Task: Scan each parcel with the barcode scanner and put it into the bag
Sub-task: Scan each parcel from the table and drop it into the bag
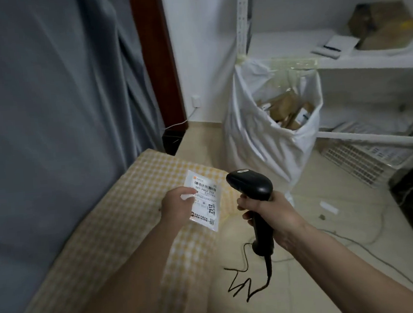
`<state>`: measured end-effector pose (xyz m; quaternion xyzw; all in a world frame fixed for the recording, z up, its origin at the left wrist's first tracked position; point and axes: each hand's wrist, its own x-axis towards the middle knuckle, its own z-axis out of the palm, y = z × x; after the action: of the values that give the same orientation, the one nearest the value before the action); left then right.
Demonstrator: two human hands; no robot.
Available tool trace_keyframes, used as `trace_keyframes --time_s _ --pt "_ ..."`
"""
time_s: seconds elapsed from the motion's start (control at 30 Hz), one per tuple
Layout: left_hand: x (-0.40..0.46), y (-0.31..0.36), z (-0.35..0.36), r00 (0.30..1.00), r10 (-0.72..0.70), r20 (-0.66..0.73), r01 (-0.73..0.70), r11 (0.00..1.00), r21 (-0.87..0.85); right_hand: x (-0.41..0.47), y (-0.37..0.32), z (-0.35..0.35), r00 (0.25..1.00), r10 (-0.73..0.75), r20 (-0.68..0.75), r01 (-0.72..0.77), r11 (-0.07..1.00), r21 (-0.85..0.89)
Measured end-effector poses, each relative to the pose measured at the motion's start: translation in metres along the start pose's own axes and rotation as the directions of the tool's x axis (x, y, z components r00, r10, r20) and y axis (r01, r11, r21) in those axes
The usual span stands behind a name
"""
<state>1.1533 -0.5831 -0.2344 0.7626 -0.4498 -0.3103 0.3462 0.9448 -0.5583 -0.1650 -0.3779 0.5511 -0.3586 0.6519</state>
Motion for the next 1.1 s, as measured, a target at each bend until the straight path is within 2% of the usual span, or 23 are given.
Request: trace_keyframes --time_s 0.23,0.47,0.57,0.83,0.97,1.1 --pt "0.016 0.076 0.094 0.977 0.085 0.195 -0.115 0.982 0.148 0.012 -0.033 -0.098 0.985 -0.046 -0.165 0.063 0.993 0.098" --pt "0.054 0.124 0.158 0.952 0.126 0.28 -0.172 0.974 0.146 0.043 -0.055 -0.153 0.958 -0.047 -0.284 0.098 0.981 0.17" --pt "0.077 0.135 0.18 0.942 0.125 0.313 -0.182 0.97 0.163 0.065 -0.063 -0.168 0.95 -0.042 -0.311 0.105 0.977 0.187" --pt "0.173 0.174 0.193 0.941 0.03 0.336 -0.053 0.997 0.059 0.148 -0.118 -0.178 0.938 -0.063 -0.342 0.137 0.97 0.199" --pt "0.222 0.196 0.2 0.933 0.097 0.348 -0.156 0.977 0.146 0.191 -0.137 -0.181 0.941 -0.068 -0.332 0.151 0.961 0.23" --pt "0.254 0.207 0.218 0.919 0.053 0.392 -0.12 0.982 0.148 0.23 -0.145 -0.189 0.95 -0.021 -0.312 0.108 0.958 0.265"
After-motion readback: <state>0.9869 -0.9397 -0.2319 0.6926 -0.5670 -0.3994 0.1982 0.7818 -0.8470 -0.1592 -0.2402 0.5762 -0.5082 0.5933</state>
